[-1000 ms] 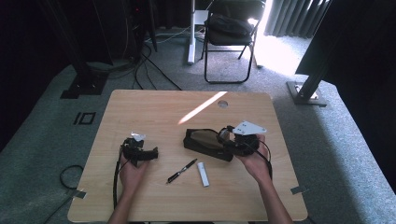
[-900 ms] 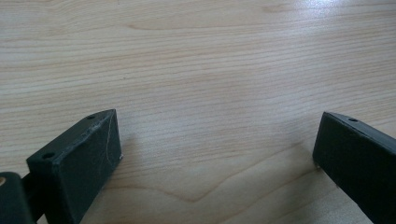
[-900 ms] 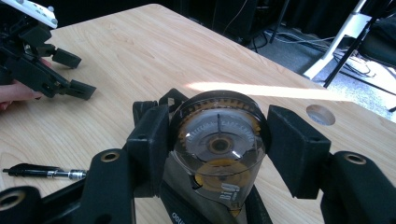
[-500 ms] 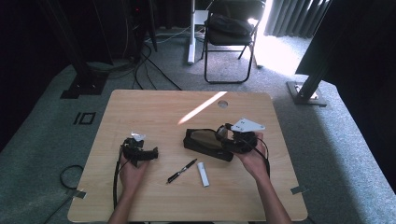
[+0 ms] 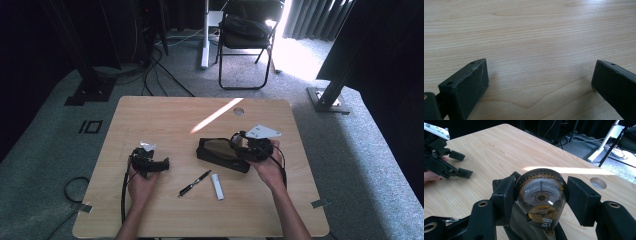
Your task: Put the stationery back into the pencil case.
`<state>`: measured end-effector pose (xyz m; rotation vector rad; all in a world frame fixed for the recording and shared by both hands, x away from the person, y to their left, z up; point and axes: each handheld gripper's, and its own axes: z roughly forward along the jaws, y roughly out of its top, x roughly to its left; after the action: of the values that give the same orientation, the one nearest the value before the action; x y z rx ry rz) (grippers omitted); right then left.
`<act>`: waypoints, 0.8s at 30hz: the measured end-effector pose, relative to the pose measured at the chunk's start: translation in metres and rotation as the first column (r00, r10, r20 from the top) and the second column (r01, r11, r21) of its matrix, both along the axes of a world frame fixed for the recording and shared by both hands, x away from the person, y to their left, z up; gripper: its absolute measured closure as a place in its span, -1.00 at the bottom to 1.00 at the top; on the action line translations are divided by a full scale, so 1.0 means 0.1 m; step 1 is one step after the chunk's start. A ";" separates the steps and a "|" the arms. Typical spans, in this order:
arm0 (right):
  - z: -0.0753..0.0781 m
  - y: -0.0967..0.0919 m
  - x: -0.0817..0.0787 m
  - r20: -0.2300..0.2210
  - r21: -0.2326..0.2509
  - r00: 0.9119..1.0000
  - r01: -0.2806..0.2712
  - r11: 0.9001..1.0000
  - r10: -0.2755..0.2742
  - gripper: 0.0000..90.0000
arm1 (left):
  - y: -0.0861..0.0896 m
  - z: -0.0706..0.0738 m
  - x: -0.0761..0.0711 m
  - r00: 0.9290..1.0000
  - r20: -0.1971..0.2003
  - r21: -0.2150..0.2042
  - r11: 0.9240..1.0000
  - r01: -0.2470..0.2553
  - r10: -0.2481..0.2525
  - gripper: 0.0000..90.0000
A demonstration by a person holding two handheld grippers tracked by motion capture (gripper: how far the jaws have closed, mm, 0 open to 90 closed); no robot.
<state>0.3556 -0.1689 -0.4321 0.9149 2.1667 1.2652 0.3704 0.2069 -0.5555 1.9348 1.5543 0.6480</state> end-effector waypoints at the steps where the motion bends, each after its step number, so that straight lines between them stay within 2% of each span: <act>1: 0.00 0.00 0.00 0.000 0.000 1.000 0.000 1.000 0.000 -0.08 | 0.00 0.00 0.00 1.000 0.000 0.000 1.000 0.000 0.000 -0.97; 24: -0.13 0.04 0.10 -0.040 -0.008 0.999 0.004 1.000 -0.004 -0.08 | 0.00 0.00 0.00 1.000 0.001 -0.001 1.000 -0.001 0.001 -0.97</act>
<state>0.3658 -0.1646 -0.4451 0.9487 2.1983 1.2459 0.3704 0.2069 -0.5556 1.9332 1.5544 0.6484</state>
